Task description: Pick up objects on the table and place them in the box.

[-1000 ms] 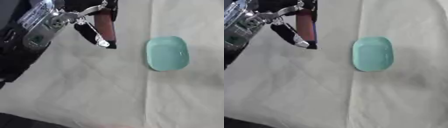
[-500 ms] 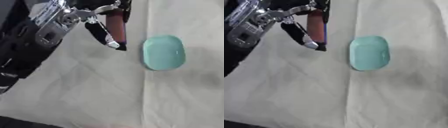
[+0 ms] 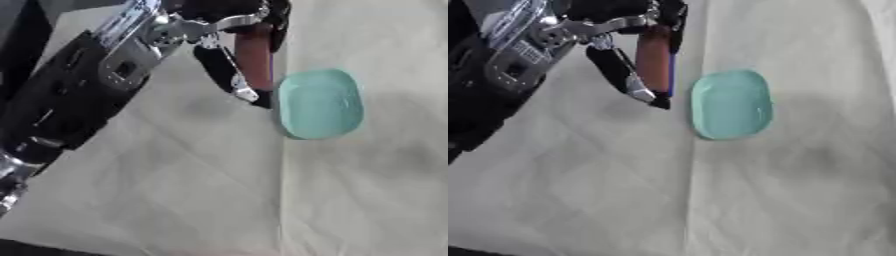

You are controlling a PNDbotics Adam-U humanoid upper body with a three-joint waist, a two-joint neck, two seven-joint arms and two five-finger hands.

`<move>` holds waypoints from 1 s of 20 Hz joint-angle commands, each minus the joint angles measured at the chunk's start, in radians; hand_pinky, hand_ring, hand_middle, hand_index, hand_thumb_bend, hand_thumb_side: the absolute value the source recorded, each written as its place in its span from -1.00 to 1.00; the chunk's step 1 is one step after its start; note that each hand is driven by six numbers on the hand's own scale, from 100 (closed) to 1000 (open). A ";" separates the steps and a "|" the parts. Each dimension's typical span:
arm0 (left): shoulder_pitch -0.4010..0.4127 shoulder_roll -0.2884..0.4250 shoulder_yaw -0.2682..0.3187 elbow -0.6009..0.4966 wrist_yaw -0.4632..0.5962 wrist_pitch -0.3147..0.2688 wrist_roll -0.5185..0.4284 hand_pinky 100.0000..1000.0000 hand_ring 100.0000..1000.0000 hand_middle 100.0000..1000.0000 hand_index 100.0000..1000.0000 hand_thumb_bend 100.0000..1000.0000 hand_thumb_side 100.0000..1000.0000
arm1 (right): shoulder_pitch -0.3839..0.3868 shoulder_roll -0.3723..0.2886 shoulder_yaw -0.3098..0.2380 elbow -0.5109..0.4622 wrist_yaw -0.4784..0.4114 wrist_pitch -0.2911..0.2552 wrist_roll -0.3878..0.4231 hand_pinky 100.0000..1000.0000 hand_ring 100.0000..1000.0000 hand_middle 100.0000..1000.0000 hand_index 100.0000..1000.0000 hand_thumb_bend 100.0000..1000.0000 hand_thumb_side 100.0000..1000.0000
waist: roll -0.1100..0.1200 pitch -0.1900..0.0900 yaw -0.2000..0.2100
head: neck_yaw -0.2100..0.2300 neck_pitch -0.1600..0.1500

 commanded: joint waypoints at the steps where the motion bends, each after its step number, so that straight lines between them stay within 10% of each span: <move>1: -0.025 0.009 0.000 0.003 -0.005 -0.006 -0.006 -1.00 -0.46 -0.50 -0.18 -0.31 -1.00 | -0.020 0.001 0.007 -0.013 -0.009 -0.003 0.009 -0.78 -0.41 0.13 0.60 -1.00 0.49 | -0.004 -0.014 -0.006 | 0.015 -0.011; 20: -0.081 -0.035 -0.033 0.044 -0.014 -0.029 -0.025 -1.00 -0.46 -0.51 -0.17 -0.42 -1.00 | -0.085 0.037 0.033 -0.013 -0.025 -0.024 0.029 -0.76 -0.39 0.14 0.59 -1.00 0.48 | 0.030 0.014 -0.092 | 0.036 -0.033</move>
